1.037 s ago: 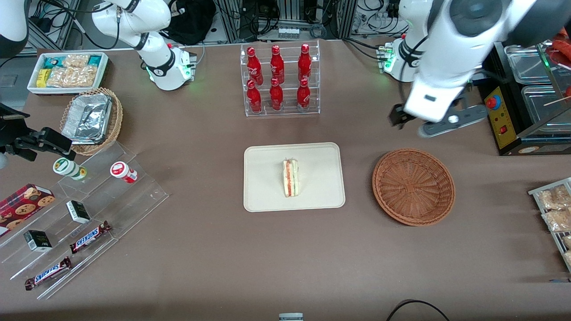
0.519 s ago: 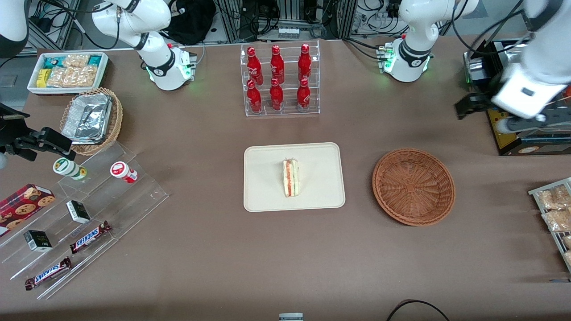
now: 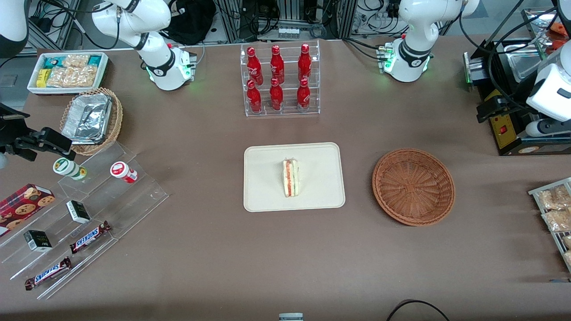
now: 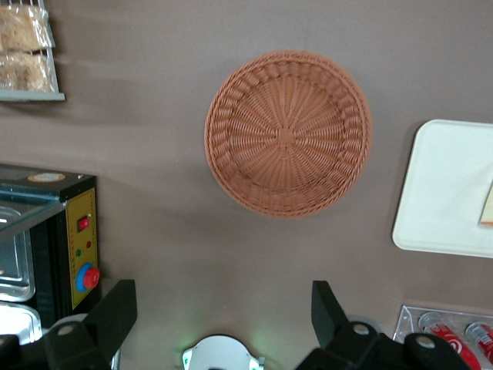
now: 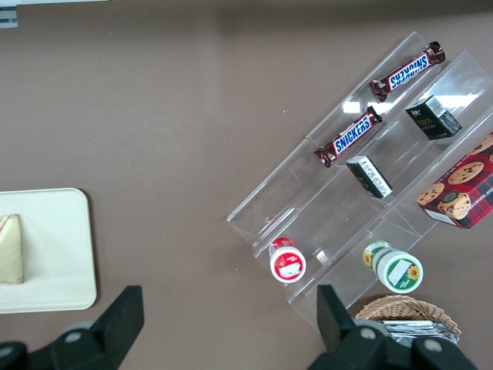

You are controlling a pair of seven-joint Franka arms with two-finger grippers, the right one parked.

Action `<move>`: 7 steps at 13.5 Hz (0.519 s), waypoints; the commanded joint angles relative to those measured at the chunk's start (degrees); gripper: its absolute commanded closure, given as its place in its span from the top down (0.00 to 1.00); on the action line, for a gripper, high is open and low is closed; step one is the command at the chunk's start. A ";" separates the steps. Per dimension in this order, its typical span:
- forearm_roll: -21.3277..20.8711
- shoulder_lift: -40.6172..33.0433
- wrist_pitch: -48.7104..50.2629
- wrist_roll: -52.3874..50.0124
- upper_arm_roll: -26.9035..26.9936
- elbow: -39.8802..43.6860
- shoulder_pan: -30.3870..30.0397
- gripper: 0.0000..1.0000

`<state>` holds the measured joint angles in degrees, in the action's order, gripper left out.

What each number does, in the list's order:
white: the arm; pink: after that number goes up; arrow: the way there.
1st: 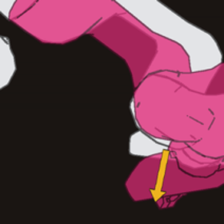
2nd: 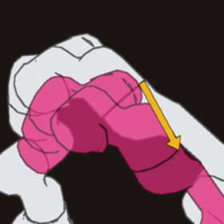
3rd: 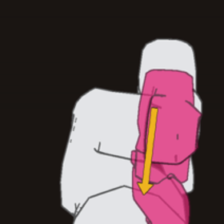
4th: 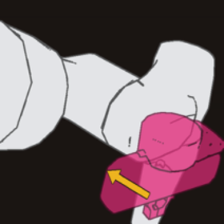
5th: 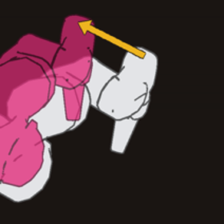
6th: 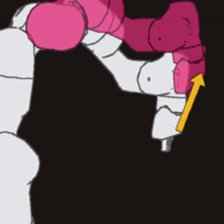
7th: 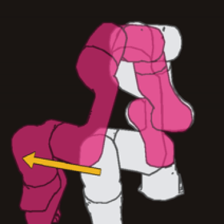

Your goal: Place sandwich from basket to tray

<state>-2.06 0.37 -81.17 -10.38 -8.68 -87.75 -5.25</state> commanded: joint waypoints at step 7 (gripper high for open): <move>-0.58 2.53 1.98 2.38 1.82 5.66 0.59 1.00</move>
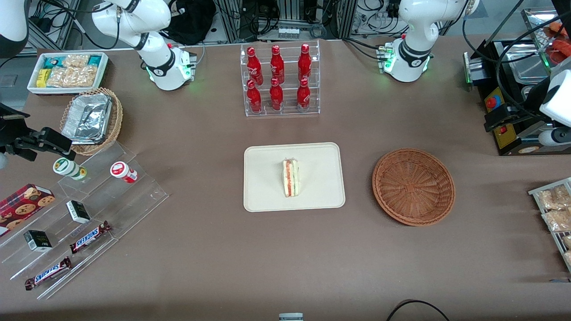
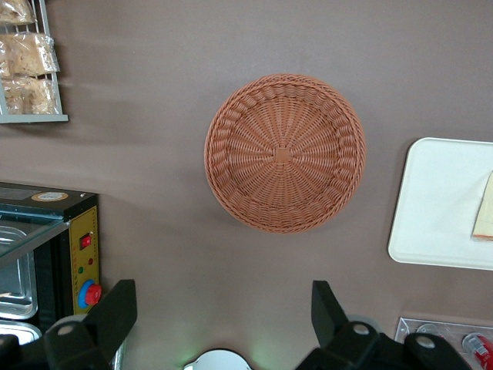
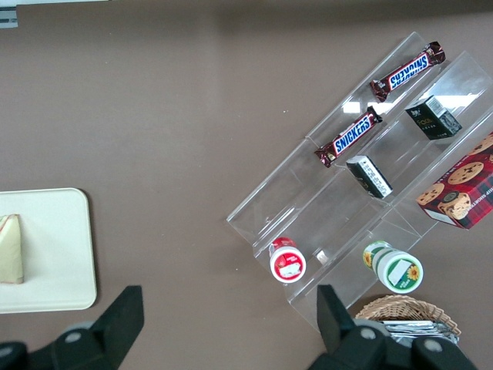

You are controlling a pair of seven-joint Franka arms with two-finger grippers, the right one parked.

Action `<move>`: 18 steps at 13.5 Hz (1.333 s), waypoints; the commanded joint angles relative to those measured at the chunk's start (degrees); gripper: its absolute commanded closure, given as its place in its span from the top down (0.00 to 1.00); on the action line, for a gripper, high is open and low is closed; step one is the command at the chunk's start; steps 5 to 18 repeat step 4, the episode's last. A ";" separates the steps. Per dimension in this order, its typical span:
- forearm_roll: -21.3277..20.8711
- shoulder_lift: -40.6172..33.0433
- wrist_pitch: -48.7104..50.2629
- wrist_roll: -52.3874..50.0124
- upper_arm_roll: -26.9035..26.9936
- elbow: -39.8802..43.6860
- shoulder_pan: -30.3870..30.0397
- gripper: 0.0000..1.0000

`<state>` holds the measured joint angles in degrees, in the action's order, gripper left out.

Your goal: Place sandwich from basket to tray

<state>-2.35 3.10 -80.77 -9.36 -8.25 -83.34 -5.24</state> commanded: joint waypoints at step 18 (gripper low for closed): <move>-0.73 -0.72 1.66 1.62 1.65 1.25 0.50 1.00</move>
